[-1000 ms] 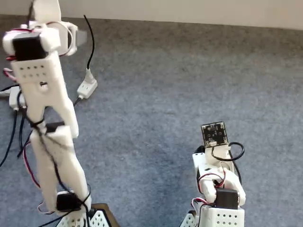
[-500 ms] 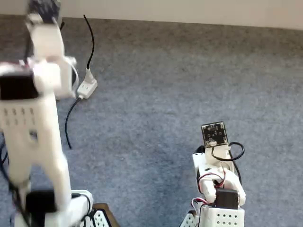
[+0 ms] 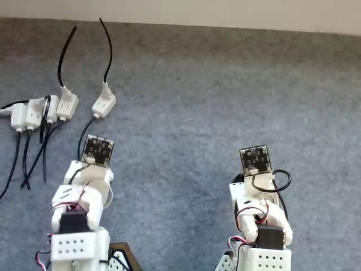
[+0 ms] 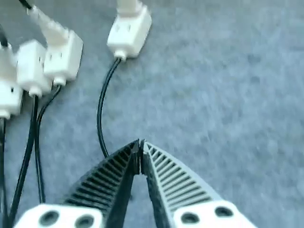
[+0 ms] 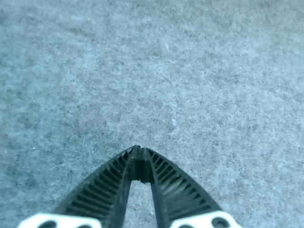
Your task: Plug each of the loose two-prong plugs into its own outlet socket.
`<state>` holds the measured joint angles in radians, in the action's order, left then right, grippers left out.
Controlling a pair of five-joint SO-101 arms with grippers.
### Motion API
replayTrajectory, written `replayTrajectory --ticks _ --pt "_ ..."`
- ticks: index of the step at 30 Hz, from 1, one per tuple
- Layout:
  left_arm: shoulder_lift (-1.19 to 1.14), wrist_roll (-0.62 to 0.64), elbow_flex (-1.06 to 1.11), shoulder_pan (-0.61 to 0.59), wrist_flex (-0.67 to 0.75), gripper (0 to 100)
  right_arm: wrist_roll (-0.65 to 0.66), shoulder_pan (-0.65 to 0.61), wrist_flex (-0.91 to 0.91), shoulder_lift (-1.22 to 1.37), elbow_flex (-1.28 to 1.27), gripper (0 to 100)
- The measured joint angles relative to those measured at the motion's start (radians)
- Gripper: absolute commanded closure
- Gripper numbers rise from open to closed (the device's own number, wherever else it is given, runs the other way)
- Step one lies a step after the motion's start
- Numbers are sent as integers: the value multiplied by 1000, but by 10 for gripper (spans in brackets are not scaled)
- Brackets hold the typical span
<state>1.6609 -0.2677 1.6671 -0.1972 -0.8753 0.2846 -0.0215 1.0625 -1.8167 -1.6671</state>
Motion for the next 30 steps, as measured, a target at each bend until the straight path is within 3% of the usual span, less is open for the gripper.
replayTrajectory --ticks 5,9,30 --pt "140 -2 9 0 -281 970 0 0 0 0 0 993" --pt "143 -2 11 0 -423 971 0 0 0 0 0 993" --pt "143 -2 11 0 -439 971 0 0 0 0 0 993"
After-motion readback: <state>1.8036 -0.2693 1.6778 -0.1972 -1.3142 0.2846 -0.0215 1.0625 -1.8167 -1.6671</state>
